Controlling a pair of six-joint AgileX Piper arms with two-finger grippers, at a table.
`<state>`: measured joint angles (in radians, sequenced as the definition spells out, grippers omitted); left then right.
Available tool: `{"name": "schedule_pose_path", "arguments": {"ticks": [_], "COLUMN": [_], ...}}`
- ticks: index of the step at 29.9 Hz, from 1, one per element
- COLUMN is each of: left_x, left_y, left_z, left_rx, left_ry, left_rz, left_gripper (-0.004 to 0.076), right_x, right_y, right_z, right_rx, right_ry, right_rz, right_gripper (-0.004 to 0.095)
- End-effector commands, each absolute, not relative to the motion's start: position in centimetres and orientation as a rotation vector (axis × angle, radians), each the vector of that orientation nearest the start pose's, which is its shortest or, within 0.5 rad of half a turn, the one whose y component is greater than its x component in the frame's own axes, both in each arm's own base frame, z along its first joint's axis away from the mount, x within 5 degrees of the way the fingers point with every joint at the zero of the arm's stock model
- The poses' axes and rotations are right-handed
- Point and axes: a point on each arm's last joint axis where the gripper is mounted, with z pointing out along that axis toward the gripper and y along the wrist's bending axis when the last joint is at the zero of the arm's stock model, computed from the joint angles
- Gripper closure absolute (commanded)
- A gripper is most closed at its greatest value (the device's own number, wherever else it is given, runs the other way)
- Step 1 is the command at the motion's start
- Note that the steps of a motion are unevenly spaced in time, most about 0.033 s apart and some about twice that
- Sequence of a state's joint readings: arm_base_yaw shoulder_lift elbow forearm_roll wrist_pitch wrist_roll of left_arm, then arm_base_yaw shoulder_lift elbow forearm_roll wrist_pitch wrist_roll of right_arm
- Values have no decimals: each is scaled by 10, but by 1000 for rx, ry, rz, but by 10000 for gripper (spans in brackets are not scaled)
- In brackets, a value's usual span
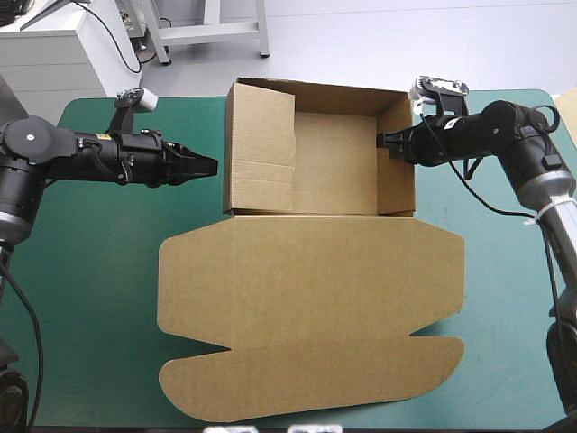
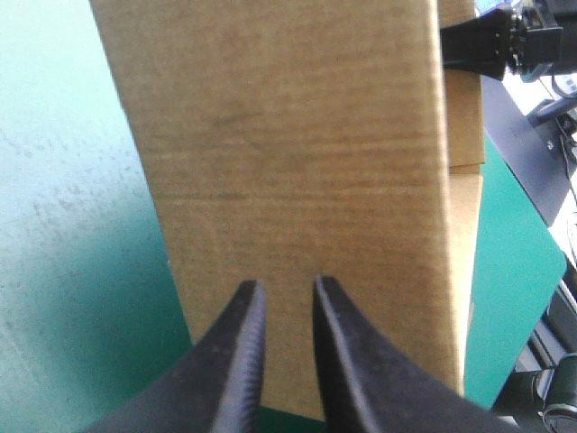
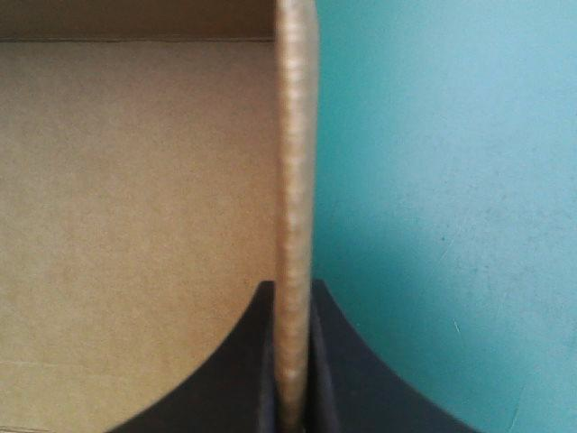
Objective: Fold the box
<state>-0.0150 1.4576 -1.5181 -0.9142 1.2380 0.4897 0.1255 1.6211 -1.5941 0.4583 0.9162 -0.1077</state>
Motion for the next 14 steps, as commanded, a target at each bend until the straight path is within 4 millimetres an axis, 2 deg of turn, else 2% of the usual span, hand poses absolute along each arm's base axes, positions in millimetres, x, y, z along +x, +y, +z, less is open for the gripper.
{"name": "schedule_pose_path", "arguments": {"ticks": [1, 4, 6, 14], "left_x": [271, 270, 269, 269], "left_y": [-78, -78, -78, -81], "left_z": [438, 438, 438, 441], "left_rx": [498, 503, 504, 493], "left_ry": [2200, 2203, 2206, 2183], "left_rz": [-1065, -1071, -1081, -1130], "left_gripper": [380, 193, 124, 125], "right_x": [344, 342, 342, 340], "right_y": [84, 94, 99, 106], "right_z": [408, 408, 408, 408], "right_rx": [-111, -155, -162, -178], "right_ry": [2246, 2242, 2231, 2231], "right_rz": [626, 607, 601, 581], "right_gripper": [923, 923, 923, 923]}}
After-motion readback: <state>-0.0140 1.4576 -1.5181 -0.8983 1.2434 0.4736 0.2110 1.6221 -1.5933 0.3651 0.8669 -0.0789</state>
